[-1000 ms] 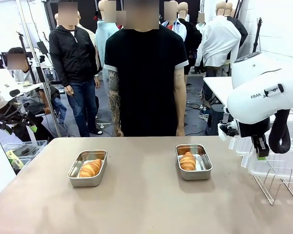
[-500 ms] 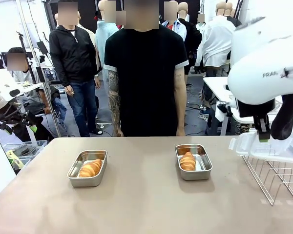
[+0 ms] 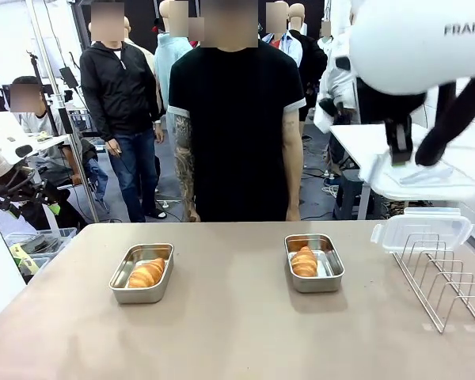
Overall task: Place the bread in airtight containers.
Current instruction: Release when the human grabs the Airtight Container lid.
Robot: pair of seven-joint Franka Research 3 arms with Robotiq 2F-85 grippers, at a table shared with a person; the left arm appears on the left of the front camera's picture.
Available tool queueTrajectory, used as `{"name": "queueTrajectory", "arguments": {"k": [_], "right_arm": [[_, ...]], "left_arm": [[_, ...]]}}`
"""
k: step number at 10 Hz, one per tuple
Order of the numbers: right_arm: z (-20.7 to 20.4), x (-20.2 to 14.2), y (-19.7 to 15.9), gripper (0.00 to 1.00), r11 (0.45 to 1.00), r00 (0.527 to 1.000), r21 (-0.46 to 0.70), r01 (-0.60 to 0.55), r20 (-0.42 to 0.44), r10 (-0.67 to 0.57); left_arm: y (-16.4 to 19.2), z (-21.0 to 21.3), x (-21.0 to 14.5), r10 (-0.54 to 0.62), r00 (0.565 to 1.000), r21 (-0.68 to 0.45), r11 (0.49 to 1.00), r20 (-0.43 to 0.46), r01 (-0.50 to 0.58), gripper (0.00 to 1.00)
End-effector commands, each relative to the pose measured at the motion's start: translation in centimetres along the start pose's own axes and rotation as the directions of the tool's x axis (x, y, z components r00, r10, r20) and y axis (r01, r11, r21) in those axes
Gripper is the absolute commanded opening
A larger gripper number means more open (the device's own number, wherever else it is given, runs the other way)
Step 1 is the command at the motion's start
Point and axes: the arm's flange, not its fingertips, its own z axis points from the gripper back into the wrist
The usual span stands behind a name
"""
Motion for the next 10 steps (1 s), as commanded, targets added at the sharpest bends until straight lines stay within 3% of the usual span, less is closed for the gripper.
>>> {"name": "queueTrajectory", "arguments": {"k": [1,4,6,10], "right_arm": [[1.3,2.3,-3.6,0.0,0.994,0.994,-0.097,-0.044,0.096,0.053],[3.1,7.4,-7.8,0.0,0.979,0.963,-0.142,-0.148,0.204,0.176],[2.1,9.9,-10.4,0.0,0.962,0.925,-0.136,-0.235,0.274,0.264],[-3.3,15.2,-16.1,0.0,0.975,0.93,-0.046,-0.218,0.292,0.222]], "left_arm": [[0.1,0.1,-0.1,0.005,1.0,0.002,1.0,0.0,-0.005,1.0],[0.1,0.1,-0.1,0.005,1.0,0.002,1.0,0.0,-0.005,1.0],[0.1,0.1,-0.1,0.005,1.0,0.002,1.0,0.0,-0.005,1.0],[0.1,0.1,-0.1,0.005,1.0,0.002,1.0,0.0,-0.005,1.0]]}}
